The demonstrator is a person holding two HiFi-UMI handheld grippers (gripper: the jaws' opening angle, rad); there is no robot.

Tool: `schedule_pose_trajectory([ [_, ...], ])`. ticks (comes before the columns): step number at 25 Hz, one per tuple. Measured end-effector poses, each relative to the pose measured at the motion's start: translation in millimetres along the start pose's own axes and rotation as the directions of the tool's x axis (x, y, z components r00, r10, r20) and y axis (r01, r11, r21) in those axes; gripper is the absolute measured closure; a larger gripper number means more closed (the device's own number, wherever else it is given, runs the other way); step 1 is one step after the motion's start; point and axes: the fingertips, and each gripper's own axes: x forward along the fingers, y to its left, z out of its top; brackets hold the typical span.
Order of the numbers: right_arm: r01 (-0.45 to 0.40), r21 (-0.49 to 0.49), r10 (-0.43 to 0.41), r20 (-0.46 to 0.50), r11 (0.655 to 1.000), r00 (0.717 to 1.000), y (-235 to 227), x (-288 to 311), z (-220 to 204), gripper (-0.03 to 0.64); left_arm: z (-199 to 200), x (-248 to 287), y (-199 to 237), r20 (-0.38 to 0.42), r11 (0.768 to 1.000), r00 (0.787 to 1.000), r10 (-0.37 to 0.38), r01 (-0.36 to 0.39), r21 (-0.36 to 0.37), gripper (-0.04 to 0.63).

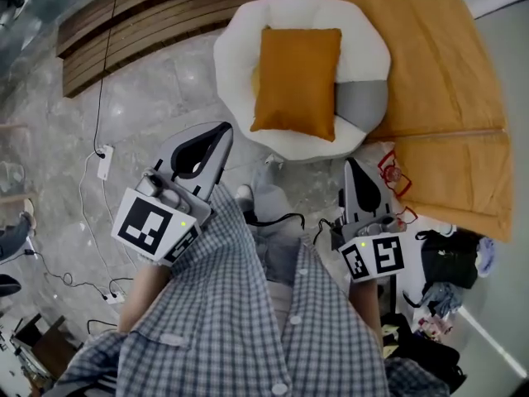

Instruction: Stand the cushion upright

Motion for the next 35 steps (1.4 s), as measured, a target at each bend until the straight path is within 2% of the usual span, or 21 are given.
schedule_pose_trajectory([
  [10,-0.03,0.01,0.03,0.039,0.999,0.999,-46.1,60.7,24.1,0.611,24.5,72.3,18.0,0.004,1.0,1.0,-0.018,0.018,0.019,0.589],
  [17,0.002,0.02,-0.004,0.066,1.0,0.998,-99.6,83.2,40.2,0.611,46.0,131.9,23.2,0.012,0.998,0.999,-0.04,0.039,0.041,0.589],
  [24,-0.013,0.042,0.011,0.053,0.999,0.999,-140.7,121.6,40.8,0.611,41.3,165.3,34.0,-0.034,1.0,0.999,-0.015,0.016,0.008,0.589],
  [27,-0.018,0.051,0.016,0.035,0.999,0.999,-152.2,134.9,35.6,0.611,32.6,180.0,37.4,-0.06,1.0,0.998,-0.013,0.012,-0.027,0.589],
  [30,-0.009,0.083,0.009,0.004,0.997,1.0,-161.4,142.3,23.1,0.611,19.5,193.7,38.1,-0.095,0.997,0.995,-0.031,0.024,-0.07,0.589],
  [35,0.044,0.141,-0.04,-0.035,0.989,0.999,-181.4,159.6,6.2,0.611,2.3,218.5,52.9,-0.142,0.993,0.987,-0.073,0.059,-0.098,0.589],
])
